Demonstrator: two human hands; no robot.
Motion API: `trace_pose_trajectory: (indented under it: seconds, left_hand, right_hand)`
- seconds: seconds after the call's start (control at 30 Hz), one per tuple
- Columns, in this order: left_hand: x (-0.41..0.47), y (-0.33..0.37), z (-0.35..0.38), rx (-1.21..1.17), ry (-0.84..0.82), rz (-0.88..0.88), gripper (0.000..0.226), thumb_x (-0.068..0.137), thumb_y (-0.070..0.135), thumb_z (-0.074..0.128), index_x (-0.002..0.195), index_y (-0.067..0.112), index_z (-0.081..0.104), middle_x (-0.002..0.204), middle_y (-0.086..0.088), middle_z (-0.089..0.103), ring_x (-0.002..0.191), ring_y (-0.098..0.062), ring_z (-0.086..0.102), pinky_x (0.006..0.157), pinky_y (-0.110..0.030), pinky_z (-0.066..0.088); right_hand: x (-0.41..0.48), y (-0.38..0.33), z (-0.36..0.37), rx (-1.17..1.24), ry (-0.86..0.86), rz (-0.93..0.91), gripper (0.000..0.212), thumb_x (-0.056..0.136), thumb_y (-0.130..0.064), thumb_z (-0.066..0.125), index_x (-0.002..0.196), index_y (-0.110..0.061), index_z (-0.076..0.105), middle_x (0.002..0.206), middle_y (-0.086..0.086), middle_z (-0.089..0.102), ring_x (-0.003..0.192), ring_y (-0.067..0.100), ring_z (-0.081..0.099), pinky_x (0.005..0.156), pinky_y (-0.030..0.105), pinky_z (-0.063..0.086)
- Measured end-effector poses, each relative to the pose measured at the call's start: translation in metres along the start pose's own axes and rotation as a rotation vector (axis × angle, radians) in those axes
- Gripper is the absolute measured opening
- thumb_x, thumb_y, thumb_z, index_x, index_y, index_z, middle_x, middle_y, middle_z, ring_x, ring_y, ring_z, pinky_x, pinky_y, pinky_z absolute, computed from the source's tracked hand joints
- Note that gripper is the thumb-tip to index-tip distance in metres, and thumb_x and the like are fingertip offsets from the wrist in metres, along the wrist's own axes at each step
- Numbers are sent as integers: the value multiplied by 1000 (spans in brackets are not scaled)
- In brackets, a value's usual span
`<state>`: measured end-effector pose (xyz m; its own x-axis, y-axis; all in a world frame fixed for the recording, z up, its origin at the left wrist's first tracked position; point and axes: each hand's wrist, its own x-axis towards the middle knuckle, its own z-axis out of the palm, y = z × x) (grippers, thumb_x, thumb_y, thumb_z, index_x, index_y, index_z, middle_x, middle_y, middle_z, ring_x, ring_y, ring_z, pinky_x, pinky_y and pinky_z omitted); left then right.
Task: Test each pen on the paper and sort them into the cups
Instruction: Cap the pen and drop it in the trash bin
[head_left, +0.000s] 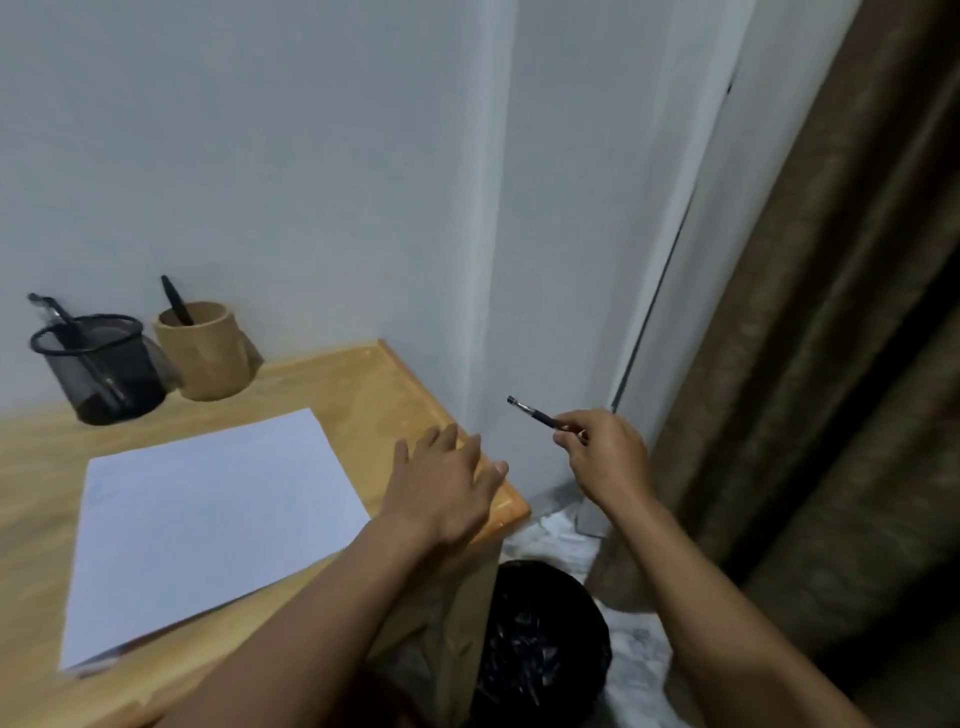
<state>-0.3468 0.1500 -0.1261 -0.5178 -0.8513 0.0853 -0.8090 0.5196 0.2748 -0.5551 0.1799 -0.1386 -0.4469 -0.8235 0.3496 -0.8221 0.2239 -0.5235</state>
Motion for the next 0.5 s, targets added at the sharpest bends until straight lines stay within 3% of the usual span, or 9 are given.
trace_pose_trajectory:
  seconds: [0.1,0.23,0.37,0.5]
  left_hand:
    - [-1,0,12,65,-37,-9,66,100,57,19,157,23,22,166,-6,16,154,-27,8,121,-58,5]
    - [1,-4,12,49,-20,11,67,102,51,22,158,14,19,167,-5,15,154,-23,9,123,-51,8]
    - [2,-16,7,134,-4,30,80,90,69,12,157,27,23,165,-10,22,152,-24,17,121,-47,19]
    - [0,-18,11,161,-68,-26,84,84,76,2,158,36,4,168,-7,3,155,-23,0,123,-53,4]
  right_hand:
    - [-13,39,28,36,-70,124,18,88,-25,70,104,-25,79,97,-1,77,94,26,69,85,41,55]
    - [-35,82,73,47,-156,216,19,85,-23,71,102,-21,79,96,5,78,95,30,70,82,42,57]
    - [-55,121,120,22,-282,297,19,86,-21,68,101,-21,79,97,8,78,96,30,71,83,39,57]
    - [-66,154,159,-61,-416,367,18,91,-19,62,98,-22,78,97,6,77,96,28,70,79,32,52]
